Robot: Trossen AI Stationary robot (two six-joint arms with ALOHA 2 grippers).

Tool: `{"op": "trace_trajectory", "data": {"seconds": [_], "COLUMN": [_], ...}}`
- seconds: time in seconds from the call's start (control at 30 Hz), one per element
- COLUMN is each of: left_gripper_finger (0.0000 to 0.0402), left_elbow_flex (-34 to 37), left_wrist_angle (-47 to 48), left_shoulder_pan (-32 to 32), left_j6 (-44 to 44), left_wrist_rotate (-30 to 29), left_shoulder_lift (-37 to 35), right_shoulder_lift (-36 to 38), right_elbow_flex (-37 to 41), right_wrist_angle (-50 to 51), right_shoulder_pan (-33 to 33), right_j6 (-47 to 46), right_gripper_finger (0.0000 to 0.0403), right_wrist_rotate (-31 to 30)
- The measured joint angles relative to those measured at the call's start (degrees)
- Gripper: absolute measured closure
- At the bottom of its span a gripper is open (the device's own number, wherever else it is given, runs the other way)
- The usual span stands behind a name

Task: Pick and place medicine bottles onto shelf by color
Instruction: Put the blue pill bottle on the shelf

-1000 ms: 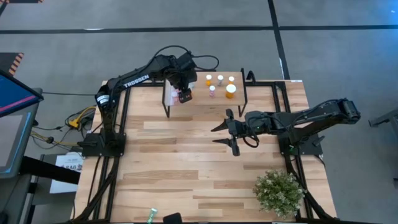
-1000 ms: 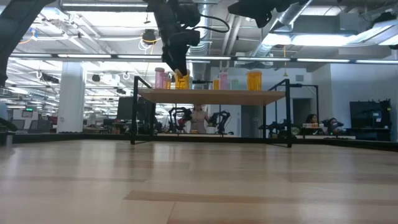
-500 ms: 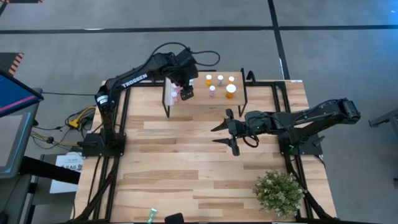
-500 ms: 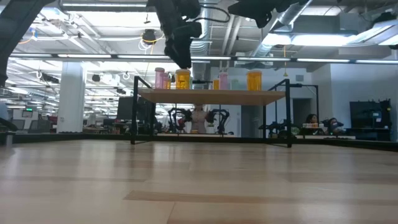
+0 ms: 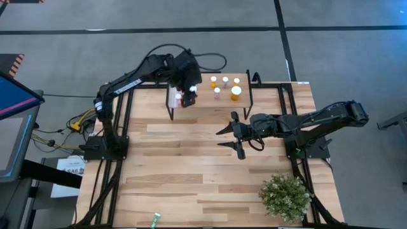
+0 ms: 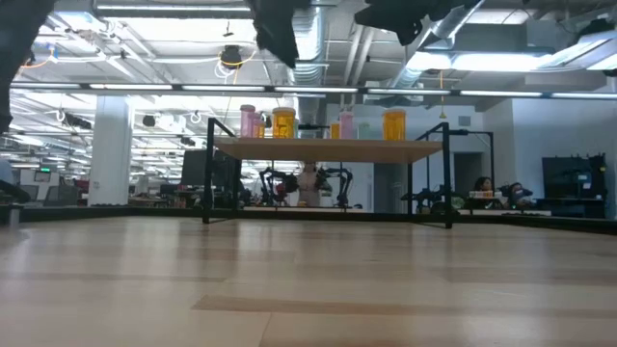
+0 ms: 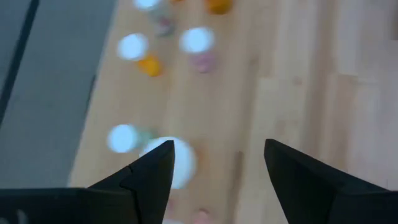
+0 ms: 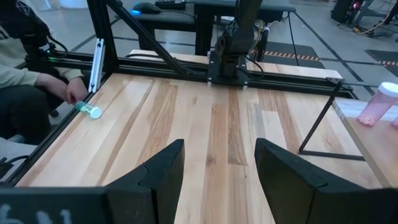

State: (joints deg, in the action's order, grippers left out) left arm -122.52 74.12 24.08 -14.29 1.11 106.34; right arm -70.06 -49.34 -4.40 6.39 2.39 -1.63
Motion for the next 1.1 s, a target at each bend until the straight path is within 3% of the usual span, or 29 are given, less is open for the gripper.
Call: {"op": "trace_trajectory", "data": {"seconds": [0.17, 0.27, 0.57, 0.7, 0.87, 1.1], "left_gripper_finger": [0.0196, 0.021, 0.0223, 0.0224, 0.0224, 0.0224], "left_elbow_flex": [5.15, 12.55, 51.27, 65.85, 78.96, 87.98], "left_wrist_angle": [-0.22, -3.8, -32.29, -41.82, -52.4, -60.77], "left_shoulder_pan": [-5.98, -10.1, -28.25, -39.51, -51.03, -59.63], "left_j6": [2.14, 4.56, 18.46, 26.51, 34.29, 44.27], "left_wrist_rotate": [0.07, -1.02, -6.37, -13.03, -22.46, -25.58], "left_shoulder_lift": [-6.8, -13.12, -39.11, -47.02, -51.37, -50.07], "right_shoulder_lift": [0.0, 0.0, 0.0, 0.0, -1.15, -2.43], "right_elbow_flex": [0.02, 0.02, 0.02, 0.02, 0.06, 0.0], "right_wrist_angle": [1.26, 1.45, 1.18, 0.35, -2.35, -4.99], "right_shoulder_pan": [0.0, 0.0, 0.0, 0.19, 2.58, 5.02], "right_j6": [-0.56, -0.88, -0.49, 0.05, 3.13, 3.67], "right_gripper_finger": [0.0186, 0.0186, 0.0186, 0.0186, 0.0186, 0.0186], "right_wrist_rotate": [0.0, 0.0, 0.0, 0.02, 0.19, 0.3]}}
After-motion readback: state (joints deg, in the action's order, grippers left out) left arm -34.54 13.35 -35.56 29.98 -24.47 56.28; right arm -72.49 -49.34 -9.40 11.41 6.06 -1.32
